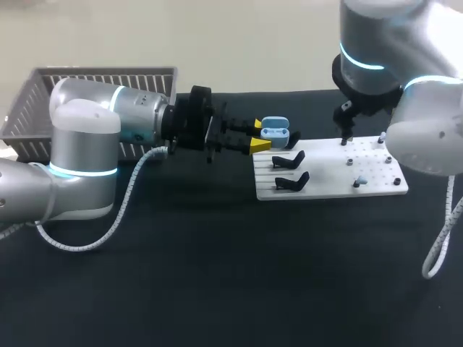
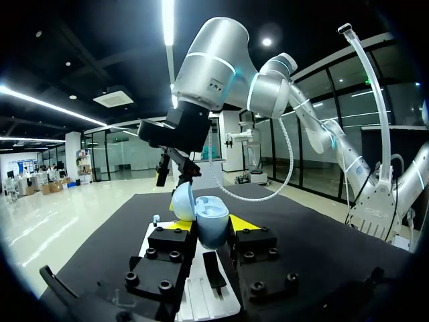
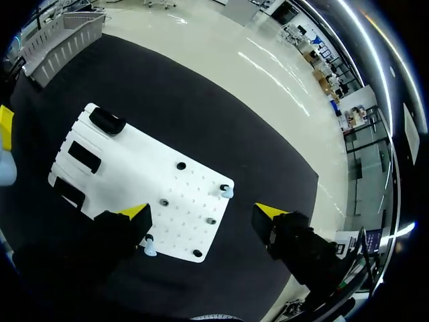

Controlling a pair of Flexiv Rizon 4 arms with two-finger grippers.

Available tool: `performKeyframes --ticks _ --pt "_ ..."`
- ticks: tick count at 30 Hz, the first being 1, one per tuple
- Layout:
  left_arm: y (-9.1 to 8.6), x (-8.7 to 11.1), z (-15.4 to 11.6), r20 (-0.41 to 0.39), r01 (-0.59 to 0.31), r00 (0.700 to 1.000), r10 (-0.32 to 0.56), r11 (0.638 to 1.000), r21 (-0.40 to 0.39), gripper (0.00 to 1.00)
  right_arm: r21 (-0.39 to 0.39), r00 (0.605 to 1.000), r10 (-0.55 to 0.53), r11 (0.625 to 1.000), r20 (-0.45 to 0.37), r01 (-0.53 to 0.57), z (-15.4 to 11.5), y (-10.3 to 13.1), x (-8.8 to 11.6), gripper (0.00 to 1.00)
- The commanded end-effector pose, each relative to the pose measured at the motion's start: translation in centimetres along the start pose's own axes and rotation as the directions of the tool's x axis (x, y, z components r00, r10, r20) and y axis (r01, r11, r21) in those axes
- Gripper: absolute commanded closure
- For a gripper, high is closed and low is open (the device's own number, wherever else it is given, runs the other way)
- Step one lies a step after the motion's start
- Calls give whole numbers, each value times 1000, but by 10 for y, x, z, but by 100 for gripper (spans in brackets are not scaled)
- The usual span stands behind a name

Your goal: Pick up each earbud case from the left stands, insert the matching earbuds, close the lid, and place the case in the box.

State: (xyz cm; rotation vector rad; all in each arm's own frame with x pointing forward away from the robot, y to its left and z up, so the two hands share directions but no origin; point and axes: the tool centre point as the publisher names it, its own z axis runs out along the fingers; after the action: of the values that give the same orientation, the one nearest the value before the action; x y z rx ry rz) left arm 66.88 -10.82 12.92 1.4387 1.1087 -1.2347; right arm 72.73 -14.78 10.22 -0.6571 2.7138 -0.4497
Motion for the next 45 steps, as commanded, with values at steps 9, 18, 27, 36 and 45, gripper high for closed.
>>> performKeyframes --ticks 9,18,27,36,45 --pt "0 1 0 2 -2 1000 2 1000 -2 100 7 1000 17 1000 4 -17 1 -6 -2 0" --pt "0 1 0 2 -2 1000 2 1000 -2 100 -77 997 2 997 -80 -8 17 -13 -2 0" --pt "0 1 0 2 -2 1000 2 1000 -2 100 -109 996 -17 994 -91 8 27 -16 4 42" --pt "0 1 0 2 -2 1000 2 1000 -2 100 -109 994 -21 994 -103 9 40 -11 16 41" --pt "0 1 0 2 -2 1000 2 1000 -2 100 -114 994 -15 993 -113 2 53 -15 14 33"
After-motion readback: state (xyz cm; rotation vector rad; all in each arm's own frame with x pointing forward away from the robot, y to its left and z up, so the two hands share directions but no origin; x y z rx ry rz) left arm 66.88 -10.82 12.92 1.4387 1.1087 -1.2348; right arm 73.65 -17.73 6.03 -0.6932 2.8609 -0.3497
